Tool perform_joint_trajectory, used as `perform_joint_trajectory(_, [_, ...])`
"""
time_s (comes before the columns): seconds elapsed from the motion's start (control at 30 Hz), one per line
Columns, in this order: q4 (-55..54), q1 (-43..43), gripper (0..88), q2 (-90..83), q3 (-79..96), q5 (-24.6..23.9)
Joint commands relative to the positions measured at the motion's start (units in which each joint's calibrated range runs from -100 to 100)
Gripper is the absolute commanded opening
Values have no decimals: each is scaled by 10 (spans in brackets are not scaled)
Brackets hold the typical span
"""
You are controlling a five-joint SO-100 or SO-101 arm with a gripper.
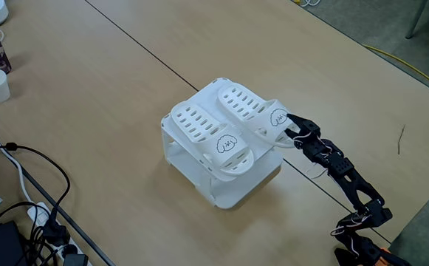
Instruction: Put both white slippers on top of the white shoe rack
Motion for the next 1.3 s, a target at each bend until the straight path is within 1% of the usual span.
perform_joint_trajectory(0.0, [1,-3,205,-37,-8,4])
perform_joint_trajectory(0.7, [2,3,204,-52,-9,4])
perform_joint_trajectory(0.83, [67,3,204,-101,-4,4])
perform_joint_trajectory(0.9, [78,7,204,-118,-3,4])
perform_joint_trajectory(1.13, [80,54,204,-150,28,4])
perform_joint_trajectory(1.27, [77,132,203,-125,23,4])
